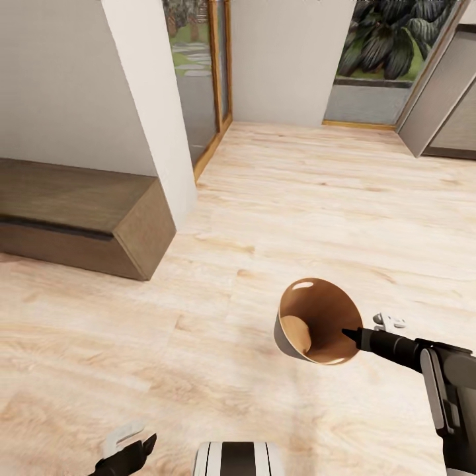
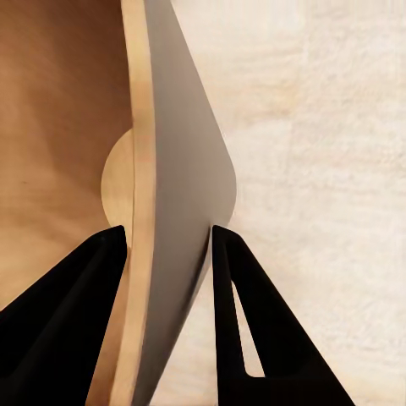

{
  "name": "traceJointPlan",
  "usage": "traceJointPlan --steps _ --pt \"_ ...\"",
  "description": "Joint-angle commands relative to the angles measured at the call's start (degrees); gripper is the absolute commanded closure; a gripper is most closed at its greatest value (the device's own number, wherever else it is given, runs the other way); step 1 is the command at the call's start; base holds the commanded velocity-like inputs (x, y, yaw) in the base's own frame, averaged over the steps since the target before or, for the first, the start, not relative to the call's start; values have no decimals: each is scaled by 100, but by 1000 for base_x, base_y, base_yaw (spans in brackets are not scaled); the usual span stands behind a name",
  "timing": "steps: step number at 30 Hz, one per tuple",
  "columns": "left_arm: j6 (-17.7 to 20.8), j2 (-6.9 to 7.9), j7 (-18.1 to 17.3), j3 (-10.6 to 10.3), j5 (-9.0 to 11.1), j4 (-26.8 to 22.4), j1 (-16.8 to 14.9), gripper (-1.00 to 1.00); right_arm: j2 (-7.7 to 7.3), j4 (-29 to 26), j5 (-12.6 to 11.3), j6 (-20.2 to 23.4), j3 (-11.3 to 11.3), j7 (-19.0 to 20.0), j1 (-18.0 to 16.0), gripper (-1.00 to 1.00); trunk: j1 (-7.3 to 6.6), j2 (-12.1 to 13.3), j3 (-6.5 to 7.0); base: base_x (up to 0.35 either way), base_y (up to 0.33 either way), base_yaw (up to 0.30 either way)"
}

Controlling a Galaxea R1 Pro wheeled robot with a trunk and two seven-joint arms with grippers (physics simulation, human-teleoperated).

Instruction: Put the three can of soda from the living room inside the tash can in the kitchen.

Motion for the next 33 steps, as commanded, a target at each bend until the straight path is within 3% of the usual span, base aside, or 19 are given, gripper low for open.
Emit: traceJointPlan --steps 1,33 --pt "0 0 0 0 0 1 0 -100 0 -3 -178 47 4 14 -1 100 0 0 8 0 0 157" --pt "0 0 0 0 -9 20 0 -100 22 -3 -178 47 4 14 7 100 0 0 251 0 0 156"
